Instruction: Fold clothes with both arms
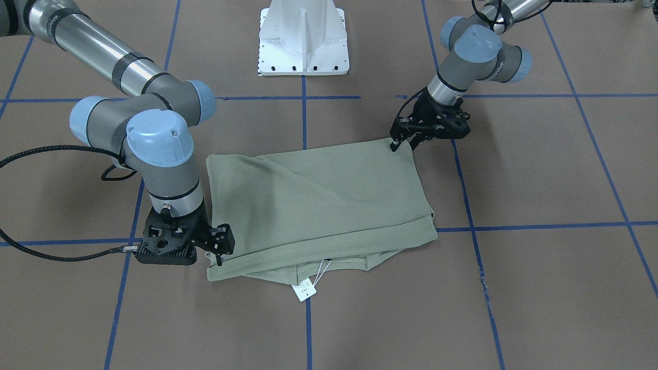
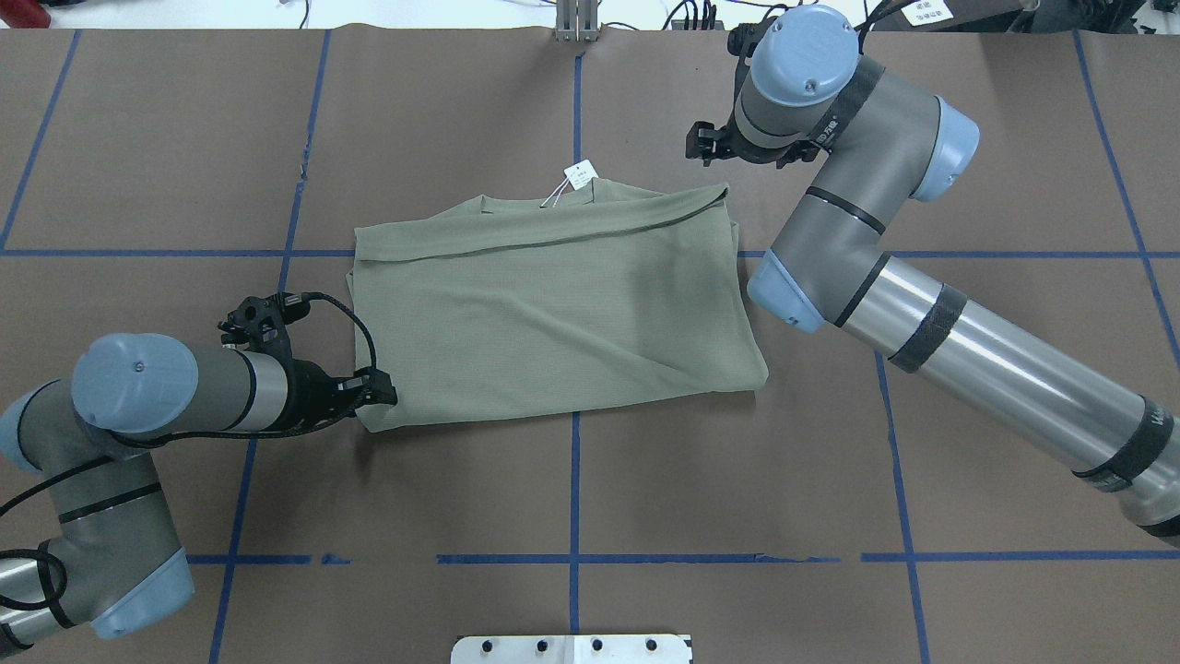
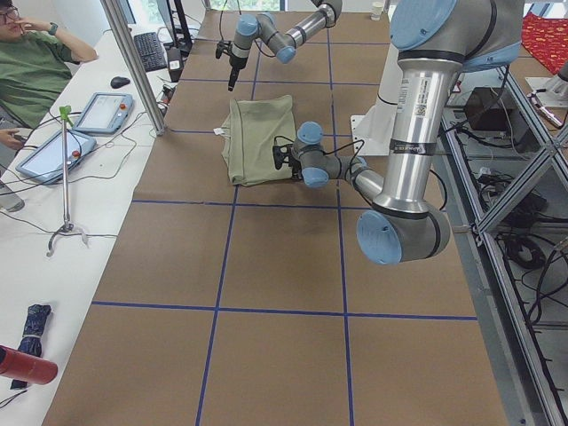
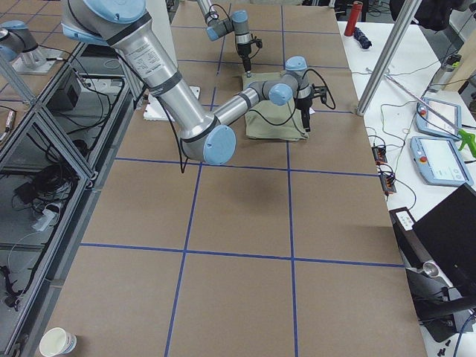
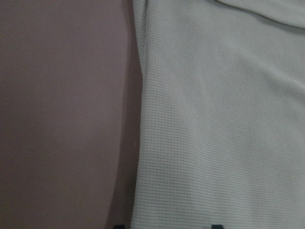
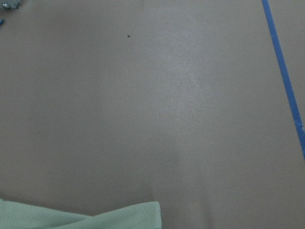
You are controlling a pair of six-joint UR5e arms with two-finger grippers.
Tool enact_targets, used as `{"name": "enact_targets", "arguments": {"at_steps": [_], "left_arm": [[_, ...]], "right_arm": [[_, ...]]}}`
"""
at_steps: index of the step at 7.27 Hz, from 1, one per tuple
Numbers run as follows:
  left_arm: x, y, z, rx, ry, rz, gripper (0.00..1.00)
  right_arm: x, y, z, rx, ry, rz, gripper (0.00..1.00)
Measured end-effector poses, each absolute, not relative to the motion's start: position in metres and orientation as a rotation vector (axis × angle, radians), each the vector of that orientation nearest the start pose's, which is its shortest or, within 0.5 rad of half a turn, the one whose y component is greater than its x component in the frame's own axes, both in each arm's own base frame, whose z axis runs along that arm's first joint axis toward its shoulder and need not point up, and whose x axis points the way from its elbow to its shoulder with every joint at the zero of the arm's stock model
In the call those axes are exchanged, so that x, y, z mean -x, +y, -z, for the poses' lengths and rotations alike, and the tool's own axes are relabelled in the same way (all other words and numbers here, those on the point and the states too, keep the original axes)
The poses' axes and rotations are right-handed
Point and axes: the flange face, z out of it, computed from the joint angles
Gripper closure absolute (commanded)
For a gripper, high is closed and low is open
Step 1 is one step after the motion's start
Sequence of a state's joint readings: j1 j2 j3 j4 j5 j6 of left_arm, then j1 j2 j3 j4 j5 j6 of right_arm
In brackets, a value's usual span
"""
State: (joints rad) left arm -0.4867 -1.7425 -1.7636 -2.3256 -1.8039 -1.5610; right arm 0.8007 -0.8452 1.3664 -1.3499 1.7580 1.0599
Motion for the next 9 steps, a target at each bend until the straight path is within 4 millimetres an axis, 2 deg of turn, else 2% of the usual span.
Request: {"name": "enact_targets", "arguments": {"at_steps": [1, 2, 3, 6, 7, 8, 9], "left_arm": [[-0.455, -0.36, -0.393, -0.066, 1.137, 0.289, 0.53], [-0.458, -0.356, -0.391, -0.062, 1.14, 0.283, 0.88], [-0.459, -0.354, -0.39, -0.059, 1.144, 0.279, 1.0], [-0.456, -0.353, -0.39, -0.069, 1.14, 0.249, 1.0], [-0.447, -0.357, -0.395, -0.092, 1.129, 0.213, 1.0], [-0.429, -0.37, -0.406, -0.144, 1.102, 0.17, 1.0], [-0.408, -0.393, -0.421, -0.215, 1.061, 0.133, 1.0]], "right_arm": [[0.448, -0.626, -0.29, -0.311, -0.697, -0.206, 0.0], [0.447, -0.626, -0.29, -0.311, -0.698, -0.206, 0.0], [0.447, -0.626, -0.29, -0.311, -0.698, -0.206, 0.0], [0.447, -0.626, -0.29, -0.311, -0.698, -0.206, 0.0], [0.448, -0.626, -0.29, -0.31, -0.697, -0.206, 0.0], [0.447, -0.626, -0.291, -0.31, -0.697, -0.206, 0.0], [0.448, -0.626, -0.29, -0.309, -0.698, -0.206, 0.0]]}}
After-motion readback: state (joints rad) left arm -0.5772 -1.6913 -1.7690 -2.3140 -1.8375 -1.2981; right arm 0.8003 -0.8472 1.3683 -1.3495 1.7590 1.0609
